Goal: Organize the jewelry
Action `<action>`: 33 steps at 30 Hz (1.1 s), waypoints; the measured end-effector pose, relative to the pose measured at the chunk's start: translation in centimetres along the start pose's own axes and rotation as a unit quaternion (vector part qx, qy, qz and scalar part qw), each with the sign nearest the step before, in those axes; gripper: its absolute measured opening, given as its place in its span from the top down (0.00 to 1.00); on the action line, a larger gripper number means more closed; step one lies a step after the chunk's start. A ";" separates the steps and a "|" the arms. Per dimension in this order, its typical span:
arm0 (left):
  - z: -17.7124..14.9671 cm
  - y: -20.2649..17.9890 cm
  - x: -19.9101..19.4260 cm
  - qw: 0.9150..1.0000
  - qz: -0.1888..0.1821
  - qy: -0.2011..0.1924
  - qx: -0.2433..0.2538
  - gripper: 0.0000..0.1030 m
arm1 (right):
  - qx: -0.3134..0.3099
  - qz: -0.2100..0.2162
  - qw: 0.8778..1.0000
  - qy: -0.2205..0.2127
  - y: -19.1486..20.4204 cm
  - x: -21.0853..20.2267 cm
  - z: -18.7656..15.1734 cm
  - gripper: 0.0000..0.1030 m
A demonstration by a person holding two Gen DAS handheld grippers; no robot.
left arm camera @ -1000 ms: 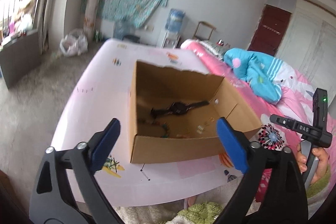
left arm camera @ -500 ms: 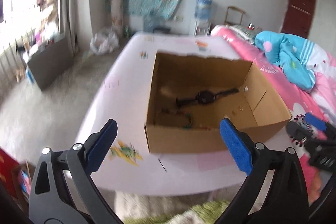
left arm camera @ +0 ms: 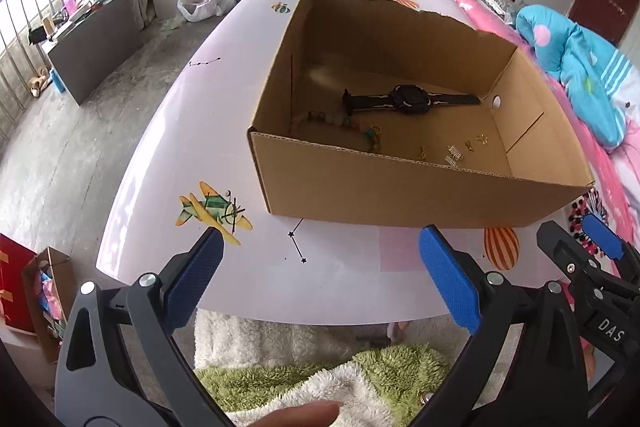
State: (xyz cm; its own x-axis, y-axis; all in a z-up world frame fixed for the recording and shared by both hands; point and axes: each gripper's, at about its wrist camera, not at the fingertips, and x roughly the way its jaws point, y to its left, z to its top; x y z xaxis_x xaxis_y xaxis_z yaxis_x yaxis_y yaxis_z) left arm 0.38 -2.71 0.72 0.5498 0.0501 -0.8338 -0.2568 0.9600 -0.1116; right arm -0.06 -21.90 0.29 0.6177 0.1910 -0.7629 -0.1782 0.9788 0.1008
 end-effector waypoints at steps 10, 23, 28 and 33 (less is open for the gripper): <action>0.2 -0.9 0.4 1.000 0.008 0.011 0.028 0.08 | 0.013 0.003 1.000 0.021 -0.3 0.9 -0.1 0.07; 0.1 -1.2 0.6 0.999 0.004 0.017 0.036 0.08 | 0.009 0.005 1.000 0.027 0.1 1.0 0.1 0.07; 0.1 -1.1 0.8 0.999 0.001 0.021 0.036 0.08 | 0.007 0.005 1.000 0.027 0.3 1.0 0.2 0.07; 0.1 -1.0 0.8 0.999 0.001 0.019 0.035 0.08 | 0.006 0.004 1.000 0.029 0.4 1.0 0.1 0.07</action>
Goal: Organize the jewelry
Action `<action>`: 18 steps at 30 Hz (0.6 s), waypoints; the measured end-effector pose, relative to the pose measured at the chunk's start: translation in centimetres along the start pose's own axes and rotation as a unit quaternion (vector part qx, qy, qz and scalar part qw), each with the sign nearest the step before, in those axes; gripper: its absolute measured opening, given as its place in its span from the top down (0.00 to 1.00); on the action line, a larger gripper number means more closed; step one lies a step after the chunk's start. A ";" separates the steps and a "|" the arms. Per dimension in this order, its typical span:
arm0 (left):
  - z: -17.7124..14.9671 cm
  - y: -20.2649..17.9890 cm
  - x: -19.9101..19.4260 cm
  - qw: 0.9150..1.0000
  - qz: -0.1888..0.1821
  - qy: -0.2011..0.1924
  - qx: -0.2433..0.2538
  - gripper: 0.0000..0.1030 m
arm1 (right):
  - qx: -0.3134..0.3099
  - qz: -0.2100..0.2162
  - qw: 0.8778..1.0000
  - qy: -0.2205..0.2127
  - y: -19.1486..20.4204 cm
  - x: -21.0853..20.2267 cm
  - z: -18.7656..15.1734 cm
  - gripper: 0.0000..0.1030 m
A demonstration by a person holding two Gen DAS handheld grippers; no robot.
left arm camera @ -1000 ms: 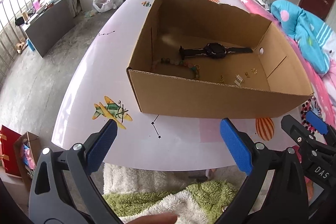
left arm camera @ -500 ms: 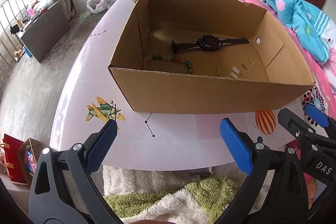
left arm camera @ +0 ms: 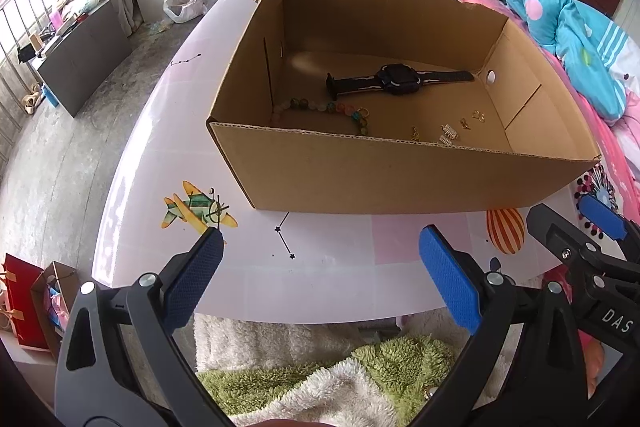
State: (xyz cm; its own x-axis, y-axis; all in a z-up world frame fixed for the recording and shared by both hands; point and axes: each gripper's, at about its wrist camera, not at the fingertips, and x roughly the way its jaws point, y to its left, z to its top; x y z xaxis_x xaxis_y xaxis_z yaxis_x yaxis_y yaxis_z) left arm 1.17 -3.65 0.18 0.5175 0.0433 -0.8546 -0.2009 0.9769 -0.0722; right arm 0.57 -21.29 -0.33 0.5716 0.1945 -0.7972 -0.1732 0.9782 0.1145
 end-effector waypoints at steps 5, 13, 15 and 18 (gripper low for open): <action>0.0 0.1 0.1 1.000 -0.002 0.002 0.002 0.08 | 0.001 -0.001 1.000 0.001 0.0 0.0 0.0 0.07; 0.0 0.1 0.2 1.000 -0.002 0.006 0.003 0.08 | -0.002 -0.004 1.000 0.002 0.0 0.1 -0.1 0.07; 0.0 0.1 0.3 1.000 -0.001 0.007 0.002 0.08 | -0.002 -0.004 1.000 0.003 -0.1 0.2 -0.1 0.07; -0.1 0.1 0.2 1.000 0.000 0.006 0.002 0.08 | -0.003 -0.004 1.000 0.003 -0.2 0.2 -0.2 0.07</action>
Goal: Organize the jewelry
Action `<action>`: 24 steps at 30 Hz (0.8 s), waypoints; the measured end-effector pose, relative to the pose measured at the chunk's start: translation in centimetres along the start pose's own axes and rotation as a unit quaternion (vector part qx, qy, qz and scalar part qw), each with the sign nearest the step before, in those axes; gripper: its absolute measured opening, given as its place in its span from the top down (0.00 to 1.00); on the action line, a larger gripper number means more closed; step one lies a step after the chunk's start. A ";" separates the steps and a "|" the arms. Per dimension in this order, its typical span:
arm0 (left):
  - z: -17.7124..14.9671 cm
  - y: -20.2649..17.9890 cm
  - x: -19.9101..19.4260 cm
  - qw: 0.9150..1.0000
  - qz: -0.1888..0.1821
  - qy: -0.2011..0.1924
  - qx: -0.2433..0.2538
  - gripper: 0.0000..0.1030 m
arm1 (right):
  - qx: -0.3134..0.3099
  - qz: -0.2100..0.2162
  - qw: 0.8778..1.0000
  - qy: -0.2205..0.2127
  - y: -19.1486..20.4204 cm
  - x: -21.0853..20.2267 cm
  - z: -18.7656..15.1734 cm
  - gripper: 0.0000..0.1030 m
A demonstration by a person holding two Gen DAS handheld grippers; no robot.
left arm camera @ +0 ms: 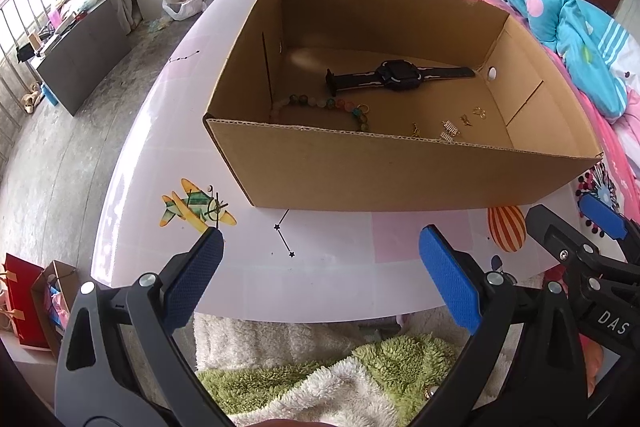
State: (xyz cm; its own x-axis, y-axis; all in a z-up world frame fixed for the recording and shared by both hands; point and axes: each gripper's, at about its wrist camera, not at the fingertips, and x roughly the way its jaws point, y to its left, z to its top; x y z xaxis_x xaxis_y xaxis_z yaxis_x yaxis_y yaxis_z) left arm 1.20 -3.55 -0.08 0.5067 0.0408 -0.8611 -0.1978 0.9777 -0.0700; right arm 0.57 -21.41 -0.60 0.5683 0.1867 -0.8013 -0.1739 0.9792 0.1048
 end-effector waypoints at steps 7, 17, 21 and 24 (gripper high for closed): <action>0.1 -0.1 0.1 1.000 0.000 0.002 0.002 0.08 | -0.003 0.000 1.000 0.002 0.0 0.1 0.0 0.07; 0.0 0.0 0.1 1.000 0.001 0.004 0.004 0.08 | -0.003 0.000 1.000 0.003 0.0 0.1 -0.1 0.07; 0.1 -0.1 0.1 1.000 0.001 0.005 0.005 0.08 | -0.006 0.000 1.000 0.002 0.0 0.0 -0.1 0.07; 0.1 -0.1 0.0 1.000 0.002 0.004 0.005 0.08 | -0.006 0.001 1.000 0.002 -0.2 0.0 -0.1 0.07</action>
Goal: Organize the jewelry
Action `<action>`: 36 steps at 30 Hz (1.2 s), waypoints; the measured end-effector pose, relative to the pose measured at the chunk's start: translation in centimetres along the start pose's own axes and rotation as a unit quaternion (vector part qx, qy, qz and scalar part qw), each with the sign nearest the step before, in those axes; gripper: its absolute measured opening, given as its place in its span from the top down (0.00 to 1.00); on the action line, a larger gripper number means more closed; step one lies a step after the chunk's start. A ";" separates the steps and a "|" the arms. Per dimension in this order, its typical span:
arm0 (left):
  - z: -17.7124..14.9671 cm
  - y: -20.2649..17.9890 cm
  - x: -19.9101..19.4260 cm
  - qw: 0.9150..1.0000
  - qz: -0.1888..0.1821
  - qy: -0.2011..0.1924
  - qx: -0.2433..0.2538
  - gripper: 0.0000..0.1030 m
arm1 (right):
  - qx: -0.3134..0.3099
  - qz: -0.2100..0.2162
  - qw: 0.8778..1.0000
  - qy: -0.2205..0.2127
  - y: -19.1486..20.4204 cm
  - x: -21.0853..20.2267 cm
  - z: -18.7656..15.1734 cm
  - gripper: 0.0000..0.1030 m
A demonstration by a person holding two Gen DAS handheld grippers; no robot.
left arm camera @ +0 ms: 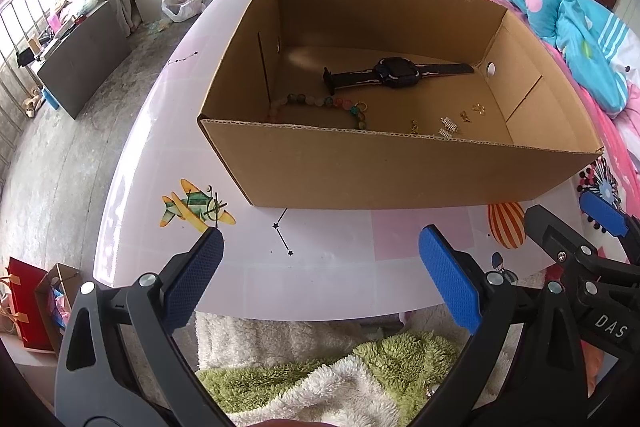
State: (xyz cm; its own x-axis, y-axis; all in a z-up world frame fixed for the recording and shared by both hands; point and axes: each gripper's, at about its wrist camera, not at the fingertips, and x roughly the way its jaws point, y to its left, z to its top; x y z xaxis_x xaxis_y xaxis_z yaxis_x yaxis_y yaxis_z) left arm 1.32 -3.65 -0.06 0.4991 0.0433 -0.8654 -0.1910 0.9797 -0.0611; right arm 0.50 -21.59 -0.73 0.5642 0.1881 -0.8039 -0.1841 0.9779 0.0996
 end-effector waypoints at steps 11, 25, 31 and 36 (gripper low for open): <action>0.1 0.0 0.0 1.000 0.001 0.001 0.003 0.08 | 0.000 0.000 1.000 0.001 0.2 0.1 0.0 0.07; 0.1 -0.1 0.1 1.000 0.002 0.002 0.003 0.08 | 0.001 0.000 1.000 0.003 0.2 0.2 0.0 0.07; 0.0 -0.2 0.2 1.000 0.002 0.003 0.002 0.08 | 0.002 0.000 1.000 0.003 0.2 0.2 0.0 0.07; 0.0 -0.2 0.2 1.000 0.002 0.004 0.003 0.08 | 0.001 0.001 1.000 0.003 0.2 0.2 0.0 0.07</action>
State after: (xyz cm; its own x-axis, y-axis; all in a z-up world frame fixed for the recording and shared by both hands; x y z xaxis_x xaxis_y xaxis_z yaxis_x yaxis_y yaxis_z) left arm 1.43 -3.88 -0.23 0.4924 0.0460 -0.8692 -0.1884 0.9805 -0.0549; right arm 0.59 -21.36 -0.82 0.5593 0.1889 -0.8072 -0.1831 0.9778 0.1019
